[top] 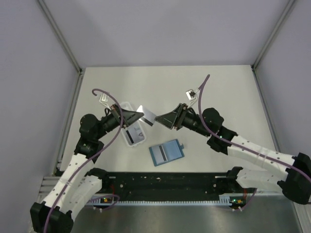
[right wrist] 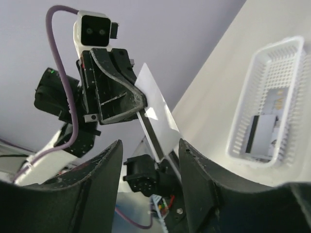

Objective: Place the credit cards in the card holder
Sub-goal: Turn over the card slot in the card holder.

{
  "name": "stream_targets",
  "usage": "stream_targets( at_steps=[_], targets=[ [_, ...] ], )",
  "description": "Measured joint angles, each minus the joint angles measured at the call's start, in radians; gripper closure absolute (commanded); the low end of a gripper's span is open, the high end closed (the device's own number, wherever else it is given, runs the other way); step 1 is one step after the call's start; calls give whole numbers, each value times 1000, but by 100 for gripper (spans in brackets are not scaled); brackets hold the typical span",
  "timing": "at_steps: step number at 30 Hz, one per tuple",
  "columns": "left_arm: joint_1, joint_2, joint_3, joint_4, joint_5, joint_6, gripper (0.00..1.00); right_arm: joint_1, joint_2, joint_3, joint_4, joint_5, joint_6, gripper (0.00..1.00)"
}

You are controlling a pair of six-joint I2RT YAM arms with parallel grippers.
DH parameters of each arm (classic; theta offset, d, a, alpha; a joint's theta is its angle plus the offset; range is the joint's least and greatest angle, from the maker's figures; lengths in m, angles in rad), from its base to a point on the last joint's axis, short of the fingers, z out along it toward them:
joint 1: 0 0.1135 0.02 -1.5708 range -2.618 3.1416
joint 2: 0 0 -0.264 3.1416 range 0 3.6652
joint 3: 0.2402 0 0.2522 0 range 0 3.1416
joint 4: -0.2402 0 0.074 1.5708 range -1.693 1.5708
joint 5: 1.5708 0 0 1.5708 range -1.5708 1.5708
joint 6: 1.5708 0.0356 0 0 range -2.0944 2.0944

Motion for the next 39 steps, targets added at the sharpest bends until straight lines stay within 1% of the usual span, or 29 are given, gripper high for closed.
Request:
stream_targets(
  at_steps=[2,3,6,10,11,12,15,18,22,28,32,35,39],
  targets=[
    [0,23,24,-25,35,26,100,0,-45,33,-97,4,-78,45],
    [0,37,40,-39,61,40,100,0,-74,61,-163,4,-131,45],
    [0,82,91,-54,158,79,100,-12,-136,126,-292,-28,-246,45],
    [-21,135,129,-43,283,106,100,-34,-171,187,-432,-131,-359,46],
    [-72,169,156,-49,354,147,100,-38,-162,210,-531,-211,-423,48],
    [-75,170,158,-49,356,149,100,-38,-161,210,-536,-215,-426,48],
    [-135,184,200,-108,358,208,100,-38,-152,210,-592,-263,-449,50],
    [-190,194,237,-128,359,245,100,-38,-151,210,-629,-291,-463,52],
    [-217,207,252,-139,359,276,100,-38,-151,210,-647,-314,-473,58],
    [-261,247,270,-185,352,325,100,-38,-151,210,-647,-338,-476,63],
    [-279,255,280,-212,351,350,100,-38,-151,210,-647,-341,-476,69],
    [-285,256,283,-218,348,364,100,-39,-151,210,-647,-342,-476,76],
    [-291,256,283,-225,342,375,100,-38,-151,210,-647,-346,-475,98]
  ],
)
